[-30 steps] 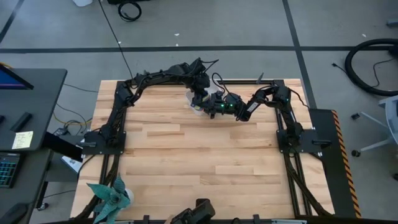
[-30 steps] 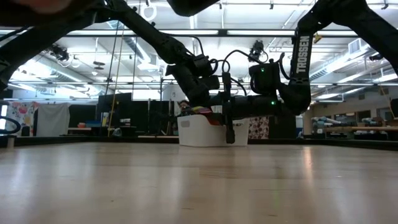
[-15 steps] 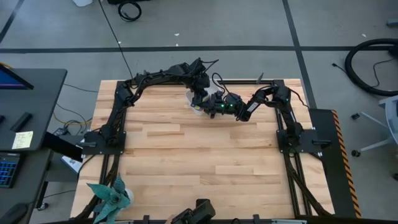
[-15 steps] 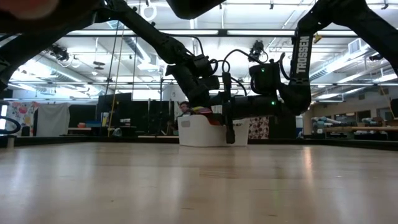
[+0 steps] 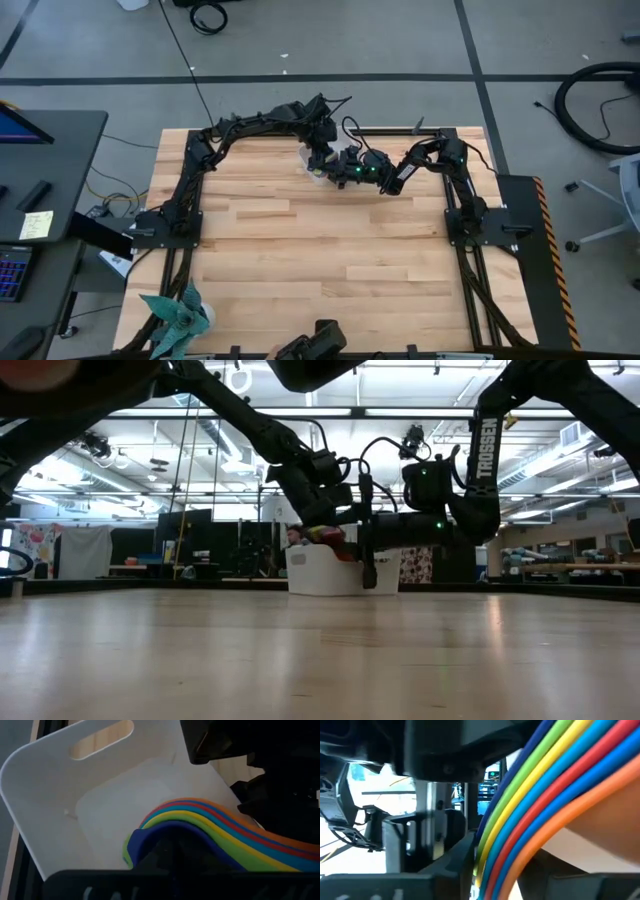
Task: Nest measuring cups in basket
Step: Put the nested measuring cups into the white bin
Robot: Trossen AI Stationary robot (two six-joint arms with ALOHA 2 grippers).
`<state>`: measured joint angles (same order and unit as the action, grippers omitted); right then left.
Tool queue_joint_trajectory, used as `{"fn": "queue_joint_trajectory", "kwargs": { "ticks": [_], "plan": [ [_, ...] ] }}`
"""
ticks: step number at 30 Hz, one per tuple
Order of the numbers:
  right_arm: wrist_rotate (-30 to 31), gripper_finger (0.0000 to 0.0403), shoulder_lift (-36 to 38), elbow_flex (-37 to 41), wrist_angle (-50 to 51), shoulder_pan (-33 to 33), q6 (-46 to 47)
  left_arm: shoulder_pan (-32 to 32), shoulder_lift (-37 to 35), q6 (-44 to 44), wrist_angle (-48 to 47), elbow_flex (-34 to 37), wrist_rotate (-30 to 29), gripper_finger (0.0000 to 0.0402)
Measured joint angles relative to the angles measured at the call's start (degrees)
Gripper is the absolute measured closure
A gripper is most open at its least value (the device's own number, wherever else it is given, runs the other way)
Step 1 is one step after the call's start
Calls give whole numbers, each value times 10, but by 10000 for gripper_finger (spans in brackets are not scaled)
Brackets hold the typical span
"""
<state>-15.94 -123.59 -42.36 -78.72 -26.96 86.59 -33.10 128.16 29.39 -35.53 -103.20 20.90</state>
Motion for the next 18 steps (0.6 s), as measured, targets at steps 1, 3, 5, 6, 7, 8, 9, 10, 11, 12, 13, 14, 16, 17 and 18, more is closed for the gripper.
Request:
{"fn": "queue_joint_trajectory", "kwargs": {
  "ticks": [1, 3, 5, 6, 7, 8, 9, 10, 11, 12, 13, 14, 16, 17, 18],
  "plan": [
    [0, 270, 0, 0, -2, 0, -1, 0, 0, 0, 0, 0, 0, 392],
    [0, 255, 0, 0, -6, 0, 0, 0, 1, 0, 0, 0, 0, 392],
    [0, 244, 0, 0, -8, 0, 2, 0, 1, 0, -1, 0, -1, 392],
    [0, 241, 1, 0, -8, 0, 2, 0, 1, 0, -1, 1, -1, 392],
    [0, 239, 1, 0, -8, 0, 2, 0, 1, 0, -1, 1, -1, 392],
    [0, 238, 1, 0, -9, 0, 2, 0, 1, 0, -1, 1, -1, 392],
    [-1, 237, 1, 0, -9, 0, 3, 0, 1, 0, -1, 1, -1, 392],
    [-1, 237, 1, 0, -9, 0, 4, 0, 1, 0, -1, 1, 0, 392],
    [-2, 237, 1, 0, -9, 0, 7, 0, 1, 0, -1, 1, 0, 392],
    [-2, 237, 1, 0, -10, 0, 11, 0, 1, 0, -2, 1, 0, 392],
    [-3, 237, 1, 0, -12, 0, 15, 0, 1, 0, -3, 1, 0, 392],
    [-4, 237, 0, 0, -16, 0, 16, 0, 1, 0, -4, 1, 0, 392],
    [-10, 236, -1, 1, -23, 0, 17, 0, 1, 0, -4, 1, 1, 392],
    [-12, 235, -1, 1, -26, 0, 17, 0, 1, 0, -4, 1, 1, 392],
    [-13, 235, -1, 1, -27, 0, 17, 0, 1, 0, -4, 1, 2, 392]
  ]
}}
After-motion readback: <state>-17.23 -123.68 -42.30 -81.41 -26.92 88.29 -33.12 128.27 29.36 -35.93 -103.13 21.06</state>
